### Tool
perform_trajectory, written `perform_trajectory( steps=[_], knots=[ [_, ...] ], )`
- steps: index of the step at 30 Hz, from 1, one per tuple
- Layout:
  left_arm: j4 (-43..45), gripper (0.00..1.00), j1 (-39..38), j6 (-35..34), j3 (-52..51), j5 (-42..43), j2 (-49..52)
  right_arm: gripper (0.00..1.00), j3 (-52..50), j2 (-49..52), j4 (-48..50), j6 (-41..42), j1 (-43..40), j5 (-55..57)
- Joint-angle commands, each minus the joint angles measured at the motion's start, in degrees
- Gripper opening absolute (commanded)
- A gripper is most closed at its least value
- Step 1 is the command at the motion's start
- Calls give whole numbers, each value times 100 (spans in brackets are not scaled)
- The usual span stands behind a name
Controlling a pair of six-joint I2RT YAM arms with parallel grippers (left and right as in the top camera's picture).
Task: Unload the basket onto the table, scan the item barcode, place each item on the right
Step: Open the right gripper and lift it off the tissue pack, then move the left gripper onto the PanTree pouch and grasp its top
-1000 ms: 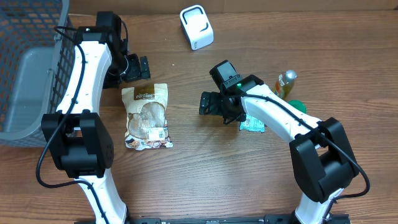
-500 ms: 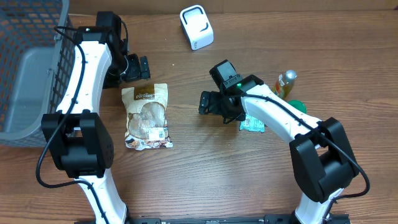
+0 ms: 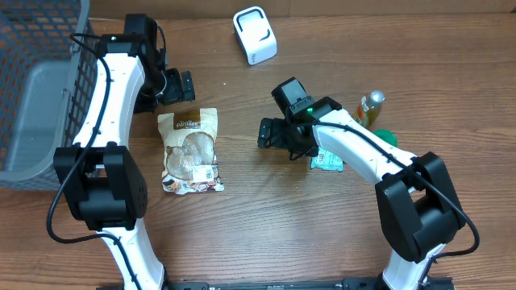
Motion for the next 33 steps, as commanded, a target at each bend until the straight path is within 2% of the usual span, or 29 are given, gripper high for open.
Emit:
perform_trajectory(
  steps=[1,4,5,6,7,8,18,19,20,21,24,25,26,27,28,33],
  knots=[
    [-9,100,20,-52,96,208,-146,100,92,-138,28,-9,-9,-37],
    [-42,100,22,-37,96,142,-146,100,79,-138,26,-11,-9,-35],
    [-101,85,22,-17,96,142,-146,100,72,-138,28,-9,-9,-35],
    [-144,46,22,-11,96,136,-146,100,68,-138,31,-9,-9,-35],
    [-199,11,22,2,96,136,-146,100,63,-138,37,-9,-9,-35],
    [-269,4,22,0,96,136,-146,100,59,-138,52,-11,-9,-35],
    [-1145,5,17,24,-35,114,-146,100,59,-138,76,-11,-9,-35],
    [-1172,19,17,24,-44,116,-146,100,59,-138,76,-9,-9,-35],
    [-1172,57,22,24,-46,114,-146,100,59,-138,76,-11,-9,-35],
    [-1167,70,22,24,-44,114,-146,100,59,-138,76,-11,-9,-35],
    [-1128,59,31,22,-44,118,-146,100,59,-138,74,-9,-9,-35],
    [-1126,42,31,22,-44,116,-146,100,59,-138,74,-9,-9,-35],
    [-1110,20,31,22,-44,114,-146,100,59,-138,74,-9,-9,-35],
    [-1126,8,31,24,-46,107,-146,100,59,-138,74,-9,-9,-35],
    [-1156,4,26,22,-55,74,-146,100,59,-138,74,-11,-9,-35],
    [-1176,4,-7,-72,-330,-520,-146,100,59,-138,72,-11,-9,-35]
  ],
)
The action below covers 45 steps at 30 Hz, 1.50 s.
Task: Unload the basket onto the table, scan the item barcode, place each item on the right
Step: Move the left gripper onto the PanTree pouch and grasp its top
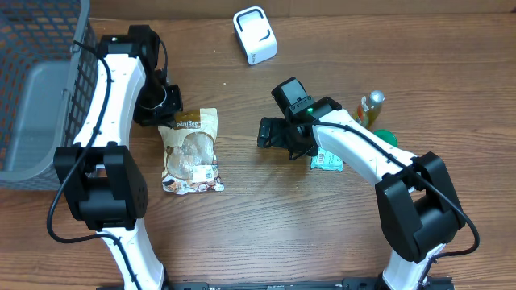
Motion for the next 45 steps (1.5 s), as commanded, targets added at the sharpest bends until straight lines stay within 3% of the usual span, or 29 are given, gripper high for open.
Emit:
perform_trajectory(
  steps=[1,6,13,19,25,37,45],
  knots=[
    [15,4,-4,-173,-308,-605,-146,100,59,-138,26,-13,-9,-33],
    [271,4,-2,-476,-1023,-1058,-146,100,59,-138,31,-13,-9,-33],
    [1172,4,-15,-466,-2103,-1051,-146,100,59,-138,50,-13,-9,-33],
    [1733,4,-68,-262,-2594,-566,-146,100,59,-138,55,-13,-9,-33],
    [1989,4,-334,334,-2671,450,-146,100,59,-138,55,-11,-9,-33],
    [2616,4,-1449,457,-2667,289,-146,100,59,-138,50,-13,-9,-35],
    [1906,4,-1410,391,-2144,-221,-155,97,59,-138,570,-15,-13,-31]
  ],
)
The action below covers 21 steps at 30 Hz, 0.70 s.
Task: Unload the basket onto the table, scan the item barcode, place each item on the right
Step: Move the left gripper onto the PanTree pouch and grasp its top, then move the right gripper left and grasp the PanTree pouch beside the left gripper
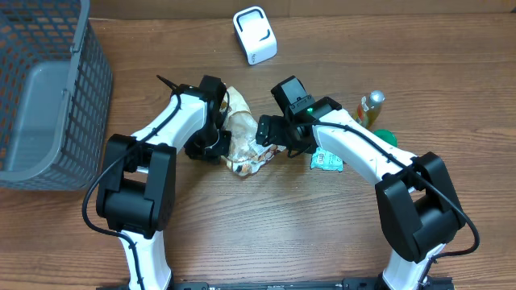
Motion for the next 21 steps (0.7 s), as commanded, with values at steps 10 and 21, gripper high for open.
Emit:
perform_trajectory(
  steps=[10,21],
  knots=[
    [-94,12,258,-33,1005,105,-22,58,57,127,1327,-11,-7,162],
    [299,6,269,-236,529,-245,-7,12,57,702,1414,-9,-4,-267]
  ],
)
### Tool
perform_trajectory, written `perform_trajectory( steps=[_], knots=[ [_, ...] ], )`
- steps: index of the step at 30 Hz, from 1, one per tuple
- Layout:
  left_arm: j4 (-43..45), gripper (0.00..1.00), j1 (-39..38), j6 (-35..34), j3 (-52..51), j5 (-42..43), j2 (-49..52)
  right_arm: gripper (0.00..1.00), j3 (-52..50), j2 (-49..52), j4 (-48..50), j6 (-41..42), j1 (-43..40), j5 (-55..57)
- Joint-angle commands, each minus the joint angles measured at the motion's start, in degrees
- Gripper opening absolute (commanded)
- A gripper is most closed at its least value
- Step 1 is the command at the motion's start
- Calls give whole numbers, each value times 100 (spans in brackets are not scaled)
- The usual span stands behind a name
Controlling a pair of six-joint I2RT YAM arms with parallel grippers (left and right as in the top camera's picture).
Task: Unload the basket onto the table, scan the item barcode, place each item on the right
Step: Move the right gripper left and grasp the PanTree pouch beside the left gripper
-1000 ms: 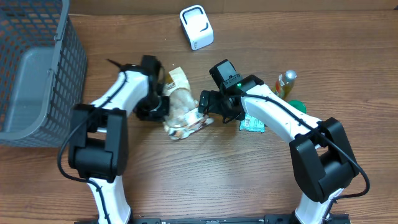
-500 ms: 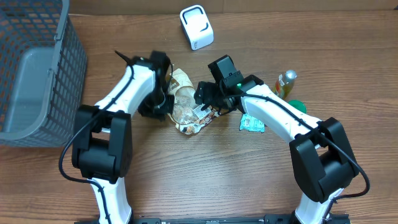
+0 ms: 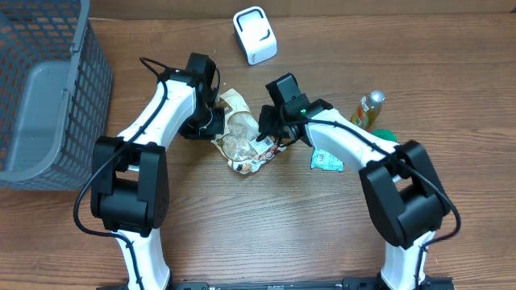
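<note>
A beige snack pouch (image 3: 239, 138) with a printed picture is held tilted off the table in the overhead view. A white barcode patch shows near its lower right edge. My left gripper (image 3: 214, 122) is shut on the pouch's upper left side. My right gripper (image 3: 264, 129) is up against the pouch's right edge. Its fingers are hidden under the wrist, so I cannot tell whether they grip. The white scanner (image 3: 255, 35) stands at the back of the table, apart from both grippers.
A grey wire basket (image 3: 40, 80) fills the left back corner. To the right of my right arm are a small yellow-green bottle (image 3: 371, 105), a green object (image 3: 389, 137) and a teal packet (image 3: 326, 160) lying flat.
My left gripper and the pouch have shifted slightly back and right. My right gripper has turned and moved in against the pouch's right edge. The pouch is more crumpled and tilted.
The pouch first lay flat at the left with my left gripper behind it and my right gripper waiting mid-table. My left gripper then came down to the pouch's top. Later it held the pouch lifted near my right gripper, and now both grippers meet at the pouch.
</note>
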Motion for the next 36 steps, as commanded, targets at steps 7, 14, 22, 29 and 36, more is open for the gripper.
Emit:
perform_trajectory(
  steps=[7,14,22,29,36],
  knots=[
    [212,6,11,-74,-269,-280,-7,11,48,90,-723,-17,26,-691],
    [297,6,9,-74,-269,-278,-7,11,46,90,-1421,0,238,-798],
    [525,7,11,-76,-269,-280,-7,11,46,90,-1600,24,614,-793],
    [809,7,13,-79,-264,-256,-7,10,46,90,-1735,192,625,-1445],
    [809,7,11,-79,-267,-258,-7,14,48,90,-1738,192,621,-1543]
  ],
)
